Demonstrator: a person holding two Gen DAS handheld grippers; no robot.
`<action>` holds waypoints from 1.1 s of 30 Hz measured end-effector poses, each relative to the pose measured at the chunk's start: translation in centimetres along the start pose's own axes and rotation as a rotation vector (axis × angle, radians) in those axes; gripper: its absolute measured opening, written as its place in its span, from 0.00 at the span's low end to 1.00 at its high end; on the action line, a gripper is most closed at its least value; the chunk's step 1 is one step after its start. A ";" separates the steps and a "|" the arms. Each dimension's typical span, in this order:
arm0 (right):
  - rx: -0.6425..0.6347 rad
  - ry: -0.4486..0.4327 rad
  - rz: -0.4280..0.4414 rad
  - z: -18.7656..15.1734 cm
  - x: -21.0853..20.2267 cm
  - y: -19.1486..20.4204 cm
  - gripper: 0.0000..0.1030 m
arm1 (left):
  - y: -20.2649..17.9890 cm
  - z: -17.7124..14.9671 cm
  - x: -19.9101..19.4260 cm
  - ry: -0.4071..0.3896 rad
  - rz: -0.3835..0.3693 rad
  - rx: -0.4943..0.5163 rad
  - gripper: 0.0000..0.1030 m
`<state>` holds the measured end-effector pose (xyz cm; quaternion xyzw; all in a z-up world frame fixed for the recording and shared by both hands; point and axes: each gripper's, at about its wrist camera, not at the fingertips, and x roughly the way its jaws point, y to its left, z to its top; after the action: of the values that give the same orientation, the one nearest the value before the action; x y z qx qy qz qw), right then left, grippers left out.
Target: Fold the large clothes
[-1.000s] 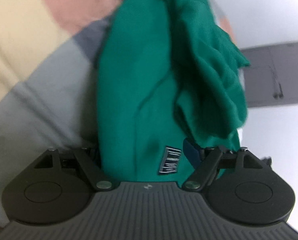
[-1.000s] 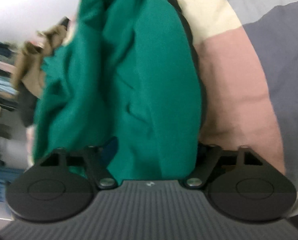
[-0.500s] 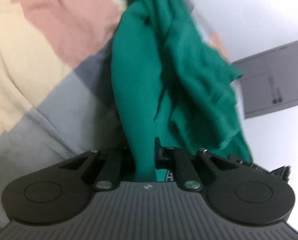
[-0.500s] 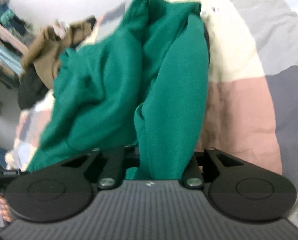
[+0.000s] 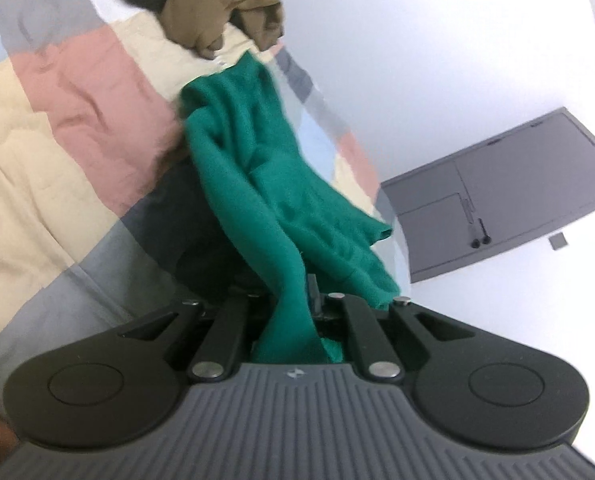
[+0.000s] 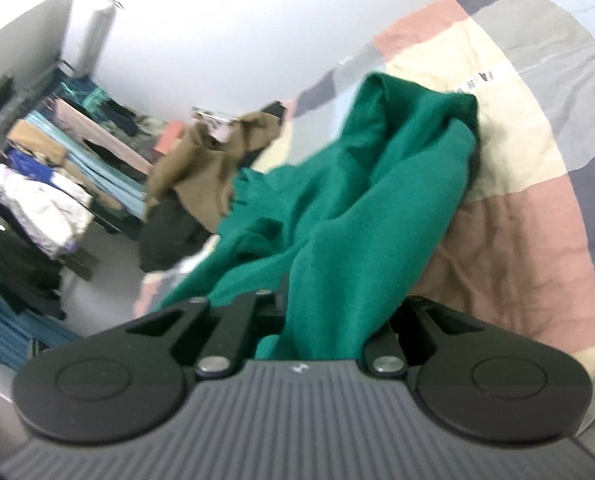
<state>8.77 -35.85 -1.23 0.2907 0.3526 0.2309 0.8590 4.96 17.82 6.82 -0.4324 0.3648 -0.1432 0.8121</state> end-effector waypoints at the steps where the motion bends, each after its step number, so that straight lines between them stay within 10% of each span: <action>1: 0.007 -0.010 0.015 -0.2 -0.6 0.2 0.14 | -0.4 -0.1 -0.6 0.000 -0.008 0.004 0.07; 17: 0.056 -0.116 0.142 -1.3 -8.9 3.3 0.14 | -3.0 -2.9 -8.3 -0.035 -0.171 0.011 0.07; 33: 0.297 -0.233 -0.047 9.7 5.1 -3.3 0.16 | -2.7 12.0 9.4 -0.194 0.025 0.020 0.08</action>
<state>19.85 -38.43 -0.12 0.4307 0.2878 0.1210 0.8467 20.34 18.28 8.87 -0.4315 0.2883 -0.0941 0.8496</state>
